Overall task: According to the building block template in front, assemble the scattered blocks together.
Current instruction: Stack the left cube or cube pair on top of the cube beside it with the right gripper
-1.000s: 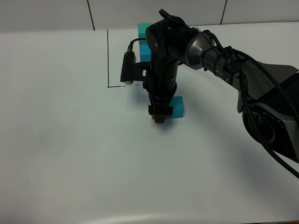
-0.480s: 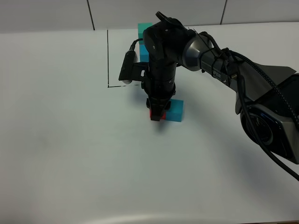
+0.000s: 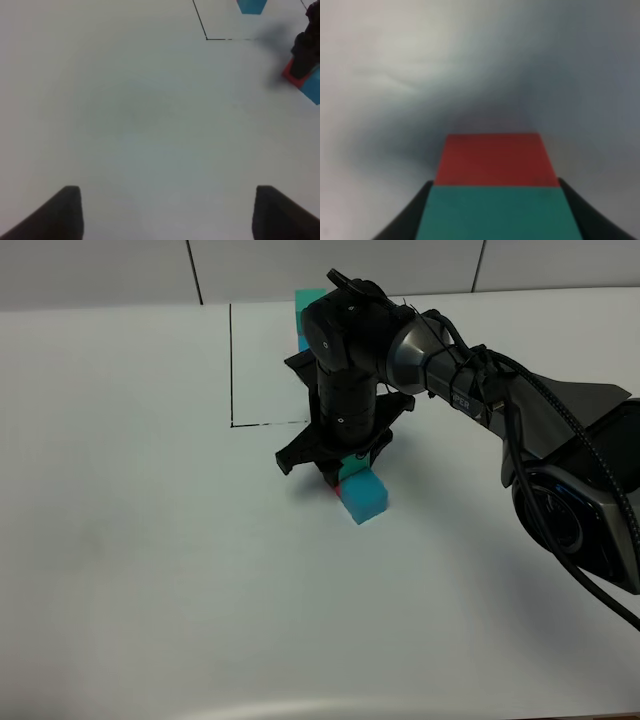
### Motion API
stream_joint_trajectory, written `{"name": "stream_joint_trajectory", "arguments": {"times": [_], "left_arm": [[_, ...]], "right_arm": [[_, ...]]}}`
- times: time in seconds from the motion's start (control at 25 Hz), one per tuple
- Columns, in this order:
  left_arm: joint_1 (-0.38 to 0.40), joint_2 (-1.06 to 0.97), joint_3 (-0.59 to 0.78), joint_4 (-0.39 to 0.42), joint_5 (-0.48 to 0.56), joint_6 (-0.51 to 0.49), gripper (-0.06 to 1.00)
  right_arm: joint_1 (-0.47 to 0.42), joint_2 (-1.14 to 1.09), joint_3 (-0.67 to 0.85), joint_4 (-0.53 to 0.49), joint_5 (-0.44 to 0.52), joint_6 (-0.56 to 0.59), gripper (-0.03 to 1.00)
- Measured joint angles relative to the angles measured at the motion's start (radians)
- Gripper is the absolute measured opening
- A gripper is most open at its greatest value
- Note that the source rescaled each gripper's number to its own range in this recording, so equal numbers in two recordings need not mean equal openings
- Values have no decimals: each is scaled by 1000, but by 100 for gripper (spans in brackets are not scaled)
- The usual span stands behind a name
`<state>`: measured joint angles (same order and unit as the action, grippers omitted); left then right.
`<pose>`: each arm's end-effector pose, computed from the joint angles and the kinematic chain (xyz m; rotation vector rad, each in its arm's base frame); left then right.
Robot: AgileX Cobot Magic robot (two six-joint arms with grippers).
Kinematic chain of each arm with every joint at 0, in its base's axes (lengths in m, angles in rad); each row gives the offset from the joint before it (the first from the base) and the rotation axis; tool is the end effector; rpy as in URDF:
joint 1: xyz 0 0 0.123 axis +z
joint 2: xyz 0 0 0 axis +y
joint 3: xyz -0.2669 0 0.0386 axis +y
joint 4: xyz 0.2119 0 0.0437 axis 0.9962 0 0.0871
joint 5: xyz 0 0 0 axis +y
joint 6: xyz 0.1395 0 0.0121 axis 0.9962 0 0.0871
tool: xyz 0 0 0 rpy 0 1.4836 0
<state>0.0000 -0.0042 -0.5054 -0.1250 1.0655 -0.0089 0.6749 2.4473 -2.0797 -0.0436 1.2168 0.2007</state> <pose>0.0209 -0.0153 0.2395 -0.0022 2.0367 -0.1550 0.3577 0.2789 0.0892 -0.7383 2.9669 -0.0097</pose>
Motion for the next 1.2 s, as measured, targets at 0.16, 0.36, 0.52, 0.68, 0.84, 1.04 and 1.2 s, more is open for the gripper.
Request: {"name": "stream_joint_trajectory", "arguments": {"times": [0.16, 0.36, 0.52, 0.68, 0.84, 1.04, 1.2], "left_arm": [[0, 0, 0, 0, 0, 0, 51], [0, 0, 0, 0, 0, 0, 51], [0, 0, 0, 0, 0, 0, 51], [0, 0, 0, 0, 0, 0, 51], [0, 0, 0, 0, 0, 0, 51], [0, 0, 0, 0, 0, 0, 51], [0, 0, 0, 0, 0, 0, 51]], "right_arm": [[0, 0, 0, -26, 0, 198, 1], [0, 0, 0, -73, 2, 386, 1], [0, -1, 0, -77, 2, 484, 1], [0, -1, 0, -47, 1, 496, 1], [0, -1, 0, -43, 0, 484, 1], [0, -1, -1, -43, -2, 439, 1], [0, -1, -1, -42, -2, 397, 1]]}}
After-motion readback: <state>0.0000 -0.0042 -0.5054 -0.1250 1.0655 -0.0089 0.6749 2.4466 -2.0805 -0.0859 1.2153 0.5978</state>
